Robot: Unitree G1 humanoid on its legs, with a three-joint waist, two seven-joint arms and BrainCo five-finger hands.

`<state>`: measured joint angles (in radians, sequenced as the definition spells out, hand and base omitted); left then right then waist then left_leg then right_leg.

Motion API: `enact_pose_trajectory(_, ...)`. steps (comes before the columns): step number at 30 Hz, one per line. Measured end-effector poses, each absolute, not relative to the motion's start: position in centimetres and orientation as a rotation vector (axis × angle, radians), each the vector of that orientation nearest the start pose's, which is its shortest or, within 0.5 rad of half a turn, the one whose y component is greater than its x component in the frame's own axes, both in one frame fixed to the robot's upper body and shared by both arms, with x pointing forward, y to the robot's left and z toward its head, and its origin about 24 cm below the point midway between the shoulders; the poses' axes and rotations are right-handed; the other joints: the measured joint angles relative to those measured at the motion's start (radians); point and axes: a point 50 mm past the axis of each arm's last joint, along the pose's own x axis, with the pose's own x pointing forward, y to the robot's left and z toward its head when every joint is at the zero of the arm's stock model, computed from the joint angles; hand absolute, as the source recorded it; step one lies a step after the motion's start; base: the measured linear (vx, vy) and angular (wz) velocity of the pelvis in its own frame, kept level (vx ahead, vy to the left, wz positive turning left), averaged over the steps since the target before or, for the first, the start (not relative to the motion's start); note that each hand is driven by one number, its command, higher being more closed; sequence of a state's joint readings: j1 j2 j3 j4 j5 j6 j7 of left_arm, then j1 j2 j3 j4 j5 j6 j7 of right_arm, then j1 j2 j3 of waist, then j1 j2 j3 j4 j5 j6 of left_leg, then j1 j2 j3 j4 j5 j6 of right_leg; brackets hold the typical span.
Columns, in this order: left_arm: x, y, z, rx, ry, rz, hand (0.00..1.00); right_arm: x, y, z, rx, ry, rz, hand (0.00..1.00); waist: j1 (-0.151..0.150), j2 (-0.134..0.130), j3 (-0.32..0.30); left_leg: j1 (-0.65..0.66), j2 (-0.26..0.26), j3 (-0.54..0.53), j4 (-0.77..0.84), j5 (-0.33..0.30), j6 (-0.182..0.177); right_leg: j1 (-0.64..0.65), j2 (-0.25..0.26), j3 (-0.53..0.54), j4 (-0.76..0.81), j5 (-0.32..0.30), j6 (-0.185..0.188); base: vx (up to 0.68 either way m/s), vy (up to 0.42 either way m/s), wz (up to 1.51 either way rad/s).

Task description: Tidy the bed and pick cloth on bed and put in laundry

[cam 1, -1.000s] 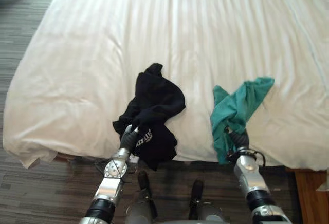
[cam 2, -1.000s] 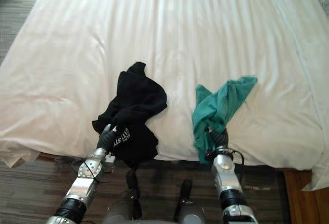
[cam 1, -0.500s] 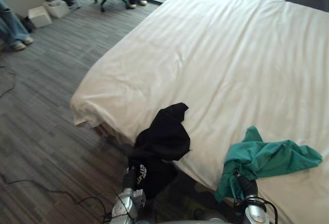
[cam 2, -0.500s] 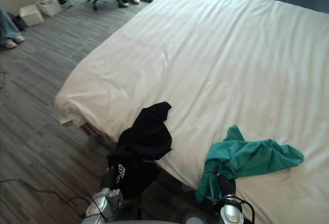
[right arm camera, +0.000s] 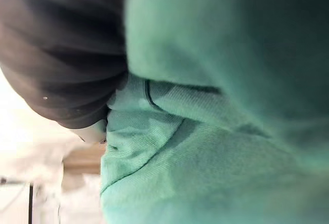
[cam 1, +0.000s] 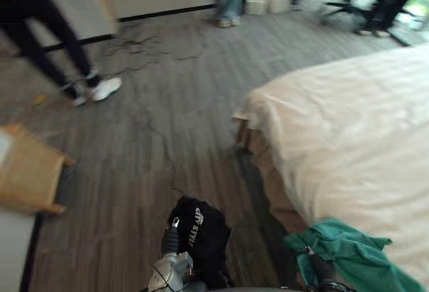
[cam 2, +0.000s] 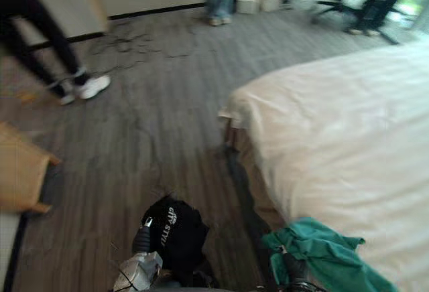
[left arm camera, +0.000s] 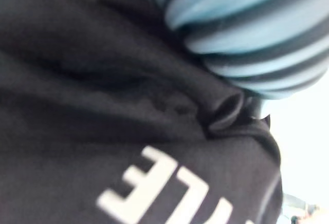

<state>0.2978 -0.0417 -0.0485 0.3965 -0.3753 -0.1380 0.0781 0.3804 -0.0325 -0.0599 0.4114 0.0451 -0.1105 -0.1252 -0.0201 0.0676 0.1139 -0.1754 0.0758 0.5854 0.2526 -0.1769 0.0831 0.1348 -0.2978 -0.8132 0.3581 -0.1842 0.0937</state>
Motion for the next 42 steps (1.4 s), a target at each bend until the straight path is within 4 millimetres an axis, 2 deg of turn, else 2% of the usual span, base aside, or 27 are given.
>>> enact_pose_trajectory(1, 14.3, 14.5, -9.4, -0.384, 0.570, 0.250, 1.00, 11.4, -19.3, -10.1, -0.023, 0.653, -0.290, 1.00, -0.011, 0.007, 0.022, -0.001, -0.028, -0.032, -0.004, 0.017, 0.043, -0.017, -0.050, 0.004, 0.118, -0.001, -0.019, 0.08, 0.210, 1.38)
enact_pose_trajectory(2, 14.4, 14.5, -9.3, -0.368, 0.565, 0.241, 1.00, 11.9, -18.7, -10.0, -0.024, 0.645, -0.261, 1.00, -0.004, 0.019, 0.014, 0.015, -0.071, -0.068, -0.056, 0.035, 0.027, -0.059, -0.080, 0.078, 0.201, -0.015, -0.067, 0.05, 0.249, 1.39)
enact_pose_trajectory(3, 14.3, 14.5, -9.3, -0.352, 0.567, 0.230, 1.00, 12.2, -18.4, -9.9, -0.027, 0.636, -0.246, 1.00, -0.003, 0.021, 0.012, 0.019, -0.093, -0.101, -0.089, 0.053, 0.030, -0.092, -0.068, 0.146, 0.225, -0.035, -0.081, 0.02, 0.282, 1.21)
enact_pose_trajectory(4, 14.3, 14.6, -9.3, -0.336, 0.567, 0.221, 1.00, 12.5, -17.9, -9.7, -0.026, 0.624, -0.226, 1.00, -0.003, 0.031, 0.015, 0.033, -0.113, -0.145, -0.143, 0.087, 0.011, -0.144, -0.005, 0.272, 0.232, -0.065, -0.069, 0.05, 0.209, 1.44)
enact_pose_trajectory(5, 14.6, 14.6, -9.1, -0.317, 0.558, 0.207, 1.00, 12.7, -17.6, -9.6, -0.023, 0.619, -0.212, 1.00, -0.004, 0.039, 0.021, 0.051, -0.124, -0.206, -0.189, 0.139, -0.038, -0.193, 0.093, 0.401, 0.228, -0.103, -0.064, 0.07, 0.187, 1.56)
enact_pose_trajectory(6, 14.8, 14.6, -9.0, -0.305, 0.551, 0.194, 1.00, 12.7, -17.4, -9.7, -0.020, 0.619, -0.209, 1.00, -0.007, 0.037, 0.024, 0.054, -0.128, -0.237, -0.197, 0.165, -0.058, -0.214, 0.139, 0.466, 0.222, -0.118, -0.071, 0.06, 0.113, 1.59)
enact_pose_trajectory(7, 15.0, 14.8, -8.7, -0.289, 0.535, 0.184, 1.00, 12.9, -17.0, -9.6, -0.008, 0.614, -0.207, 1.00, -0.008, 0.012, 0.037, 0.063, -0.151, -0.294, -0.185, 0.192, -0.077, -0.229, 0.197, 0.555, 0.193, -0.128, -0.058, 0.04, 0.058, 1.31)
enact_pose_trajectory(8, 14.9, 15.1, -8.6, -0.279, 0.530, 0.183, 1.00, 13.0, -16.8, -9.5, -0.001, 0.609, -0.209, 1.00, -0.009, -0.009, 0.043, 0.071, -0.169, -0.330, -0.172, 0.195, -0.079, -0.230, 0.215, 0.601, 0.170, -0.130, -0.054, 0.07, 0.063, 1.46)
enact_pose_trajectory(9, 14.8, 15.4, -8.6, -0.266, 0.530, 0.184, 1.00, 13.2, -16.7, -9.4, 0.004, 0.597, -0.207, 1.00, -0.007, -0.047, 0.049, 0.114, -0.208, -0.360, -0.197, 0.191, -0.075, -0.229, 0.231, 0.679, 0.114, -0.120, -0.039, 0.07, 0.073, 1.33)
enact_pose_trajectory(11, 14.8, 15.5, -8.6, -0.243, 0.534, 0.182, 1.00, 13.8, -16.6, -9.2, 0.001, 0.578, -0.207, 1.00, -0.003, -0.053, 0.048, 0.167, -0.237, -0.371, -0.260, 0.162, -0.017, -0.237, 0.231, 0.717, 0.044, -0.079, -0.044, 0.04, 0.116, 1.09)
enact_pose_trajectory(12, 14.7, 15.5, -8.7, -0.234, 0.537, 0.185, 1.00, 14.0, -16.7, -9.1, -0.014, 0.572, -0.209, 1.00, 0.017, -0.059, 0.048, 0.186, -0.256, -0.381, -0.283, 0.168, 0.029, -0.248, 0.220, 0.734, 0.000, -0.007, -0.055, -0.02, 0.149, 0.61)
enact_pose_trajectory(13, 14.3, 15.2, -8.9, -0.240, 0.549, 0.189, 1.00, 14.0, -16.9, -9.0, -0.034, 0.569, -0.204, 1.00, 0.021, -0.025, 0.051, 0.185, -0.253, -0.388, -0.288, 0.152, 0.008, -0.247, 0.227, 0.736, -0.025, 0.029, -0.051, -0.03, 0.141, 0.36)
enact_pose_trajectory(14, 13.9, 15.1, -9.0, -0.241, 0.562, 0.194, 1.00, 14.0, -16.7, -9.1, -0.038, 0.572, -0.190, 1.00, 0.021, -0.033, 0.043, 0.172, -0.240, -0.356, -0.247, 0.074, -0.099, -0.242, 0.228, 0.742, -0.061, 0.053, -0.066, 0.01, 0.088, 0.17)
enact_pose_trajectory(15, 14.1, 16.5, -8.4, -0.180, 0.518, 0.184, 1.00, 14.6, -14.5, -9.0, 0.015, 0.561, -0.174, 1.00, 0.043, -0.122, 0.042, 0.059, -0.160, -0.351, 0.056, -0.001, 0.199, -0.286, 0.139, 0.772, -0.041, 0.044, 0.023, 0.03, 0.028, -0.03)
enact_pose_trajectory(16, 13.9, 15.9, -8.7, -0.193, 0.532, 0.181, 1.00, 14.5, -14.7, -9.2, 0.000, 0.573, -0.164, 1.00, 0.046, -0.099, 0.051, 0.056, -0.142, -0.365, 0.056, -0.044, 0.041, -0.291, 0.159, 0.768, -0.027, 0.045, 0.034, 0.05, 0.038, -0.10)
enact_pose_trajectory(17, 13.7, 15.9, -9.0, -0.198, 0.554, 0.193, 1.00, 14.5, -14.5, -9.4, -0.006, 0.582, -0.149, 1.00, 0.040, -0.116, 0.039, 0.075, -0.142, -0.343, 0.039, -0.005, 0.043, -0.278, 0.160, 0.774, -0.043, 0.046, 0.032, 0.03, 0.077, -0.21)
enact_pose_trajectory(18, 13.4, 15.6, -9.3, -0.205, 0.572, 0.192, 1.00, 13.9, -14.5, -9.5, -0.009, 0.594, -0.152, 1.00, 0.037, -0.104, 0.032, 0.114, -0.151, -0.330, -0.017, -0.002, 0.042, -0.252, 0.166, 0.792, -0.101, 0.069, 0.004, 0.04, 0.103, -0.11)
enact_pose_trajectory(19, 14.3, 13.5, -9.6, -0.235, 0.586, 0.144, 1.00, 11.8, -15.7, -10.5, -0.049, 0.664, -0.154, 1.00, 0.034, -0.102, -0.038, 0.203, -0.127, -0.340, -0.253, 0.123, -0.017, -0.141, 0.227, 0.789, -0.414, 0.257, -0.033, 0.03, 0.070, -0.05)
enact_pose_trajectory(30, 14.6, 11.7, -9.7, -0.218, 0.619, 0.042, 1.00, 11.0, -15.4, -10.9, -0.018, 0.706, -0.108, 1.00, 0.031, -0.099, -0.040, 0.210, -0.123, -0.329, -0.251, 0.123, -0.018, -0.136, 0.227, 0.789, -0.412, 0.257, -0.033, 0.00, 0.000, 0.00)
enact_pose_trajectory(33, 14.9, 11.6, -10.2, -0.212, 0.663, 0.027, 1.00, 10.3, -15.2, -11.3, 0.021, 0.753, -0.075, 1.00, 0.023, -0.096, -0.038, 0.217, -0.103, -0.281, -0.219, 0.083, -0.065, -0.126, 0.233, 0.783, -0.404, 0.243, -0.053, -0.02, -0.028, -0.23)
enact_pose_trajectory(34, 14.8, 11.6, -10.3, -0.216, 0.674, 0.031, 1.00, 10.2, -15.4, -11.3, 0.018, 0.761, -0.061, 1.00, 0.022, -0.073, -0.023, 0.201, -0.075, -0.253, -0.168, 0.027, -0.085, -0.132, 0.249, 0.756, -0.359, 0.217, -0.052, -0.03, -0.105, -0.57)
enact_pose_trajectory(35, 14.7, 11.7, -10.4, -0.224, 0.690, 0.040, 1.00, 10.3, -15.9, -11.0, -0.003, 0.757, -0.036, 1.00, 0.022, -0.056, -0.012, 0.186, -0.015, -0.201, -0.048, -0.055, -0.133, -0.142, 0.264, 0.699, -0.234, 0.143, -0.072, 0.03, -0.151, -0.54)
enact_pose_trajectory(36, 14.7, 11.8, -10.4, -0.227, 0.694, 0.043, 1.00, 10.1, -16.2, -10.9, -0.012, 0.758, -0.035, 1.00, 0.021, -0.047, -0.009, 0.171, 0.011, -0.185, 0.017, -0.076, -0.147, -0.135, 0.267, 0.676, -0.193, 0.100, -0.078, 0.08, -0.175, -0.46)
enact_pose_trajectory(37, 15.0, 12.1, -10.4, -0.219, 0.689, 0.045, 1.00, 10.0, -16.7, -10.5, -0.022, 0.746, -0.042, 1.00, 0.021, -0.053, -0.004, 0.117, 0.060, -0.165, 0.178, -0.085, -0.139, -0.120, 0.275, 0.668, -0.188, 0.046, -0.090, 0.08, -0.157, -0.03)
enact_pose_trajectory(38, 15.2, 12.1, -10.4, -0.218, 0.692, 0.048, 1.00, 10.1, -17.4, -10.3, -0.033, 0.742, -0.060, 1.00, 0.004, -0.033, 0.016, 0.017, 0.134, -0.154, 0.400, -0.059, -0.144, -0.105, 0.285, 0.659, -0.209, 0.039, -0.104, 0.02, -0.102, 0.01)
enact_pose_trajectory(39, 15.2, 11.9, -10.4, -0.224, 0.695, 0.047, 1.00, 10.2, -18.0, -10.1, -0.037, 0.730, -0.079, 1.00, 0.004, -0.039, 0.009, -0.028, 0.150, -0.149, 0.462, -0.055, -0.149, -0.101, 0.282, 0.659, -0.219, 0.039, -0.104, 0.03, -0.056, 0.04)
enact_pose_trajectory(42, 15.4, 11.3, -10.3, -0.243, 0.692, 0.044, 1.00, 11.6, -19.8, -8.7, -0.067, 0.652, -0.136, 1.00, 0.008, 0.000, 0.029, -0.119, 0.138, -0.156, 0.403, -0.055, -0.157, -0.090, 0.260, 0.676, -0.252, 0.040, -0.105, 0.20, 0.037, -0.12)
